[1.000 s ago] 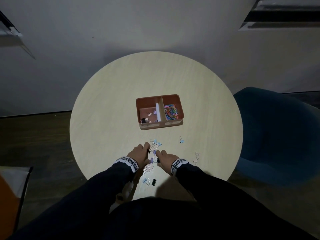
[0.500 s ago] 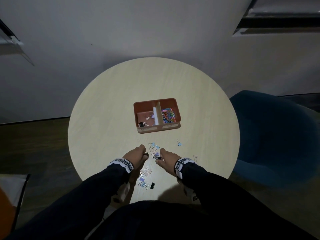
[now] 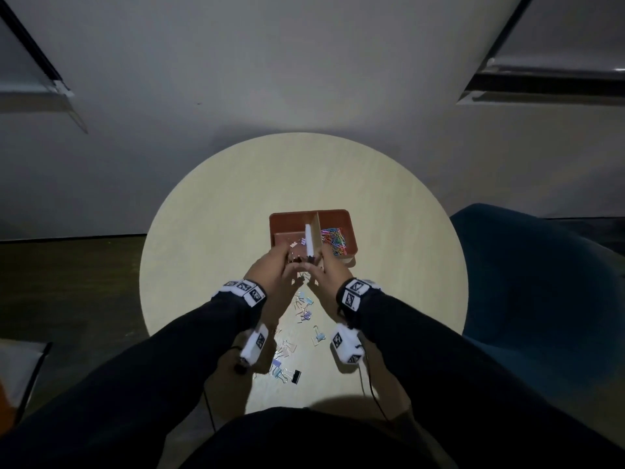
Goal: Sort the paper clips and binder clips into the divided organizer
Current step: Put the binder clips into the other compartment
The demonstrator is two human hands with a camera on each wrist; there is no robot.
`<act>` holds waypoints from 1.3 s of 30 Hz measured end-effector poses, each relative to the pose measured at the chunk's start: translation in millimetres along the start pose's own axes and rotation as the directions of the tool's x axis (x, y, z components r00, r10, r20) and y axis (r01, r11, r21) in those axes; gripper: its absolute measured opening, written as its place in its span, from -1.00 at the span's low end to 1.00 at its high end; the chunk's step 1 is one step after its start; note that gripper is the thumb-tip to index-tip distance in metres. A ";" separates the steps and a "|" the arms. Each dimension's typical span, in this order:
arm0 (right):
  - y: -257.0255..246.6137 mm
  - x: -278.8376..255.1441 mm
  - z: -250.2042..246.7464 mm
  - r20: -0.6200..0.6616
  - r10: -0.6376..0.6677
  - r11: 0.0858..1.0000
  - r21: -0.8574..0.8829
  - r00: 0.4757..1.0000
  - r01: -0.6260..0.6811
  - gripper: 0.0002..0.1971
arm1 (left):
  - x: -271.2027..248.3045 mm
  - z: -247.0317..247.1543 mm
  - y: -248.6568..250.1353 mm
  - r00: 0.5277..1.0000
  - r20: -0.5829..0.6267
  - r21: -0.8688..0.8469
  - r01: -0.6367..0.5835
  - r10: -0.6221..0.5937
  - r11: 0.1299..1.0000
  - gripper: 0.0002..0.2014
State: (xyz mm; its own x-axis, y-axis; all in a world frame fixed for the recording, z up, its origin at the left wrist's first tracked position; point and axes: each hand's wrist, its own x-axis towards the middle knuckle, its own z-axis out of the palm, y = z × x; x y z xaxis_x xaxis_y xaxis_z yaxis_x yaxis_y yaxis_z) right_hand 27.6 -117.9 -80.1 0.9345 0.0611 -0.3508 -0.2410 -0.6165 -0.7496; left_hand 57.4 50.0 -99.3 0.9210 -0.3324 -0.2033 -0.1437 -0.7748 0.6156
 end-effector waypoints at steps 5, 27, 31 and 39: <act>-21.3 43.1 -13.6 -0.004 -0.017 0.989 -0.149 1.000 0.016 -0.73 | 43.2 -17.2 5.7 0.997 0.001 0.182 0.070 -0.071 0.981 -0.75; -12.5 65.9 -6.1 -0.065 -0.157 0.939 -0.318 0.985 0.129 -0.78 | 37.4 -10.7 6.9 0.999 -0.034 0.360 0.051 -0.041 0.931 -0.68; -4.3 41.6 -1.3 0.021 -0.260 0.905 -0.343 0.965 0.252 -0.87 | 5.4 -6.8 -0.3 0.999 -0.044 0.311 0.044 -0.032 0.949 -0.66; 31.4 4.9 32.9 0.113 -0.171 0.846 -0.492 0.979 0.204 -0.73 | -53.9 24.6 -41.6 0.960 0.149 0.446 0.148 -0.237 0.883 -0.74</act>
State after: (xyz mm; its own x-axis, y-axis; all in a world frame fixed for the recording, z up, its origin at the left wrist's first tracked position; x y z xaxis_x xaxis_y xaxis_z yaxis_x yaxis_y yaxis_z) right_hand 16.0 -111.1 -123.9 0.9262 0.2537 -0.2789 0.1157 -0.8954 -0.4300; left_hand 4.9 87.0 -132.7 0.8644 -0.2157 -0.4542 -0.1518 -0.9731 0.1734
